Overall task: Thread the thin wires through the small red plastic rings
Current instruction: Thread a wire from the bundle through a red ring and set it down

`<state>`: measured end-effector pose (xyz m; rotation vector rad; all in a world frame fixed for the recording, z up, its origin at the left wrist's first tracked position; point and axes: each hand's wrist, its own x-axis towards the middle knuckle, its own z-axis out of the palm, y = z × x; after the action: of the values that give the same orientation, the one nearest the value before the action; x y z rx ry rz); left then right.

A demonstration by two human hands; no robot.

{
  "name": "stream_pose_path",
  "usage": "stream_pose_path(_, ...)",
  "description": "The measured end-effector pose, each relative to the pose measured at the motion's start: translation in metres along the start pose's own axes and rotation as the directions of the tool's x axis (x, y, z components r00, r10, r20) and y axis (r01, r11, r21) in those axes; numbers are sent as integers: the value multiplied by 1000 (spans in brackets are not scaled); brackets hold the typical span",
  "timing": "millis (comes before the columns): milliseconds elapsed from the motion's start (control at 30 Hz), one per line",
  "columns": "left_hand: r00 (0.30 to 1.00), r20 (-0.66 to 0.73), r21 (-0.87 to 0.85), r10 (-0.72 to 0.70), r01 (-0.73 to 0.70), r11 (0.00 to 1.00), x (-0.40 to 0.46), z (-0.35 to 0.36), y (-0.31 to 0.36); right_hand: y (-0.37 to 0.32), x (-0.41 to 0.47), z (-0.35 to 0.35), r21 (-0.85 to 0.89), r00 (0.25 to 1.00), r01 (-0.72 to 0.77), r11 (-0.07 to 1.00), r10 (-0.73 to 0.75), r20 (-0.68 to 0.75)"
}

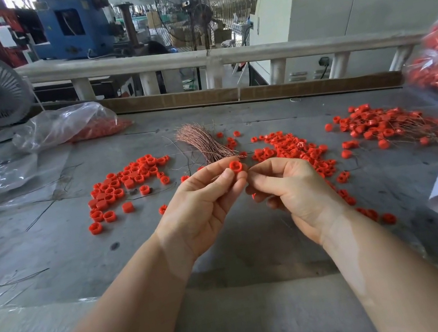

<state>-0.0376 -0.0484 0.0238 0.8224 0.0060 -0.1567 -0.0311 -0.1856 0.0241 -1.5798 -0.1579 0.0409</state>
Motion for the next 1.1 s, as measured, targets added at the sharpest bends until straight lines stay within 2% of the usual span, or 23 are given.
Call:
stream_pose_path(467,1000,17,112,18,-20,994,-2,-1,-1,-1,0,0,9,998,32,999,-31,-51)
stream_pose_path(800,1000,-2,72,-13,13,997,-1,-1,0,-1,0,0,2,998,35,999,-35,-48)
stream_pose_path(1100,1000,-22,139,1,2,990,-1,-2,-1,1,0,-1,-15,998,41,999,-42,-44)
